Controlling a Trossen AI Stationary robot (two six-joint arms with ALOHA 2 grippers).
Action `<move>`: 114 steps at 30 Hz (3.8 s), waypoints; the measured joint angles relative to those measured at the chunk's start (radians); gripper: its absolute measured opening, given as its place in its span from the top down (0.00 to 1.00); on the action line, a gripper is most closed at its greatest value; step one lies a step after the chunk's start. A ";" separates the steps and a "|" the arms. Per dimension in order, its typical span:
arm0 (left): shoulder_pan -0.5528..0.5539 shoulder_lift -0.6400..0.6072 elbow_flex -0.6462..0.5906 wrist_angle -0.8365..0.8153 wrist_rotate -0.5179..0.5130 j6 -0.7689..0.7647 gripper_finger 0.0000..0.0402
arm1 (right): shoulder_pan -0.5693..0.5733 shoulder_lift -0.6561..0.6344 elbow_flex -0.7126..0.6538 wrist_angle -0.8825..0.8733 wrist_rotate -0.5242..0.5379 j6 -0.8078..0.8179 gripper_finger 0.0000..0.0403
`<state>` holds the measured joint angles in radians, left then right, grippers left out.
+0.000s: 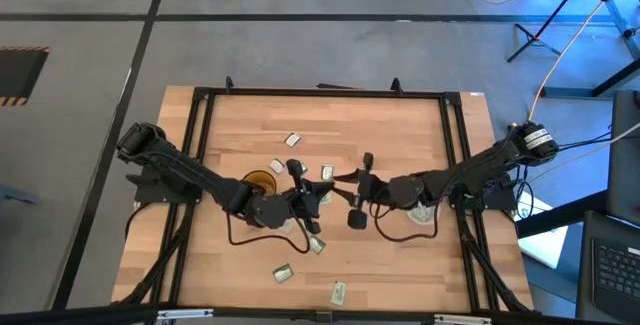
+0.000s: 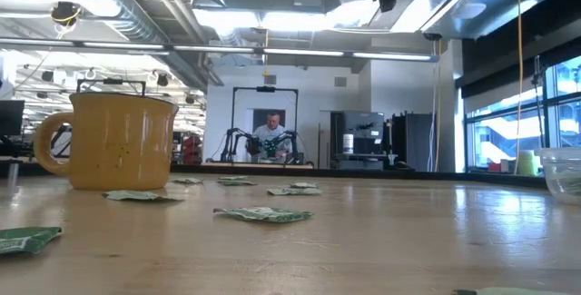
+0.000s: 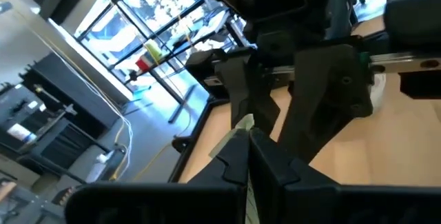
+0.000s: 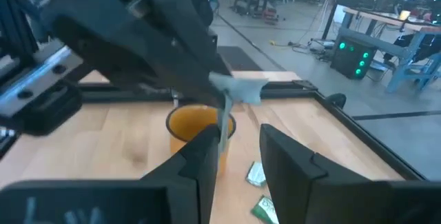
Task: Pick and place Stevia / Truvia into bins
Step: Put the green stevia packet into the transparent container
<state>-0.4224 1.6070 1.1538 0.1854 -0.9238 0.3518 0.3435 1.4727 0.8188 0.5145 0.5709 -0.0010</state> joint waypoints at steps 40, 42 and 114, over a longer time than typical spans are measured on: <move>0.085 -0.147 0.001 -0.479 0.221 -0.383 0.70 | 0.013 -0.301 0.000 -0.809 -0.085 0.538 0.99; 0.131 -0.161 0.001 -0.549 0.309 -0.447 0.72 | 0.012 -0.362 0.000 -0.987 -0.159 0.689 0.99; 0.082 0.289 0.006 -0.901 0.898 -0.498 0.76 | 0.093 -0.208 -0.073 -1.545 -0.591 1.250 0.72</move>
<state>-0.3405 1.8957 1.1599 -0.7160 -0.0263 -0.1463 0.4370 1.2648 0.7456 -1.0309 -0.0206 1.2492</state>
